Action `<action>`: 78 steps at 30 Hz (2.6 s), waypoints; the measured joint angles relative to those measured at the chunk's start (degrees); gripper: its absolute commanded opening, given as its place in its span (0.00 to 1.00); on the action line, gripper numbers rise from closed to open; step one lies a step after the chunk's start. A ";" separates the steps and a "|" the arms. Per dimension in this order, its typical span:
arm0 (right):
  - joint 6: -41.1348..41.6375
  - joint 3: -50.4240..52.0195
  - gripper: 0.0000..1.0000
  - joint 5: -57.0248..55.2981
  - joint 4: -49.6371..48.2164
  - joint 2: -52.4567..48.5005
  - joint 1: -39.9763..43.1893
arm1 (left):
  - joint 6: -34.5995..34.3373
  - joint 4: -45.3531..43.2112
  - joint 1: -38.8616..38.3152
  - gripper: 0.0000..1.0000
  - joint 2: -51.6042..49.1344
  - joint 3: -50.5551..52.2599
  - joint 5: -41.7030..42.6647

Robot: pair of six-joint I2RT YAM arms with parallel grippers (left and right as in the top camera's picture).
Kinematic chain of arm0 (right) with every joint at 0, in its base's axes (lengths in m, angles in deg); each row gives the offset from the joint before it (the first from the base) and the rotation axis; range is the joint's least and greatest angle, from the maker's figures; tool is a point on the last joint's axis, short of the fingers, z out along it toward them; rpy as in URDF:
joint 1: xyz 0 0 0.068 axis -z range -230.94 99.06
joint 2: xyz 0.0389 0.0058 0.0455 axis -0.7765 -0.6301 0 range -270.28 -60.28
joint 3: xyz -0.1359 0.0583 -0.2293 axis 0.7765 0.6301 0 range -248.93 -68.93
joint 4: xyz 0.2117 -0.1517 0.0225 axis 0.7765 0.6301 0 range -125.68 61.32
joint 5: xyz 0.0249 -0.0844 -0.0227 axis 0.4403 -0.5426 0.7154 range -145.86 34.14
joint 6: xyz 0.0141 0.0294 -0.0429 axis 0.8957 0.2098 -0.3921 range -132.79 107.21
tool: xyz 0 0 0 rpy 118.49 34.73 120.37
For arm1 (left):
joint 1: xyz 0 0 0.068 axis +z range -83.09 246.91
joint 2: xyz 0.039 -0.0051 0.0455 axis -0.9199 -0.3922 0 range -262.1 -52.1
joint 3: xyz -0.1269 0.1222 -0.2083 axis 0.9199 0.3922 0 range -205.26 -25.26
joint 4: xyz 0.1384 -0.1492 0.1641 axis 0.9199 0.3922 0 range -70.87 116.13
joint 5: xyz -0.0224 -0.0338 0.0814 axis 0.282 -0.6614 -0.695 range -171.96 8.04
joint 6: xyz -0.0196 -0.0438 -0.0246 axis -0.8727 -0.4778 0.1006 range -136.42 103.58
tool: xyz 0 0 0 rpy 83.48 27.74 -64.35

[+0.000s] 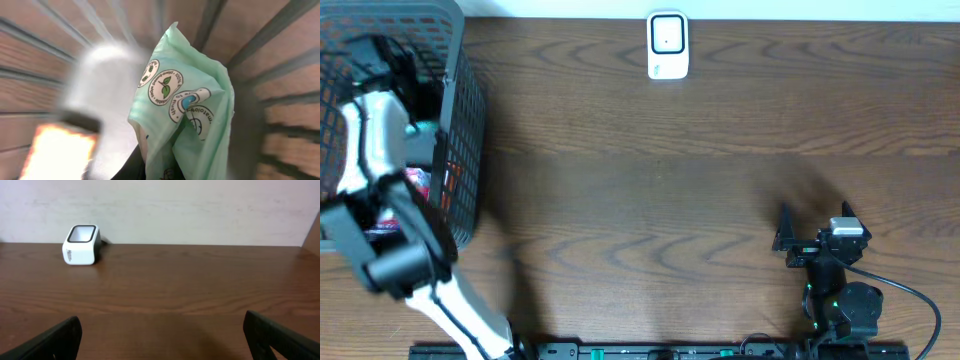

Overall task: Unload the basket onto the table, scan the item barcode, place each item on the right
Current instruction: 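Carry the green wrapper out and drop it on the table center, then reach the left gripper into the basket and grasp the pink floral pack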

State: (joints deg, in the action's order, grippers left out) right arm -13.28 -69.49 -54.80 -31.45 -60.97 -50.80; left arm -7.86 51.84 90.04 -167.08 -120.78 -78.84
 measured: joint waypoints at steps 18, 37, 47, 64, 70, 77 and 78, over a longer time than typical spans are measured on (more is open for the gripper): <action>0.00 0.00 0.99 0.00 0.00 0.00 0.00 | -30.49 3.26 -3.39 0.07 38.05 -0.31 23.10; 0.00 0.02 0.99 0.00 0.00 0.00 0.00 | -32.81 7.02 -38.73 0.07 17.70 -0.31 23.78; 0.00 0.00 0.99 0.02 0.00 0.00 0.00 | -36.00 4.42 -50.82 0.08 1.25 -0.31 21.70; 0.00 0.02 0.99 0.02 0.02 0.00 0.00 | -36.81 1.68 -52.98 0.65 -2.14 -1.57 19.21; 0.00 0.02 0.99 0.02 0.02 0.00 0.00 | -36.20 -0.70 -42.93 0.69 10.25 -3.67 18.99; 0.00 0.02 0.99 0.00 0.00 0.00 0.00 | -32.17 0.11 -22.21 0.70 25.20 -5.79 18.62; 0.00 0.02 0.99 0.02 0.00 0.00 0.00 | -31.98 0.52 -19.12 0.71 26.27 -5.81 18.40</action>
State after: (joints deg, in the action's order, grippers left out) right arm -13.28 -69.46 -54.78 -31.45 -60.97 -50.80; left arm -39.84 52.36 70.92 -140.80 -126.60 -60.44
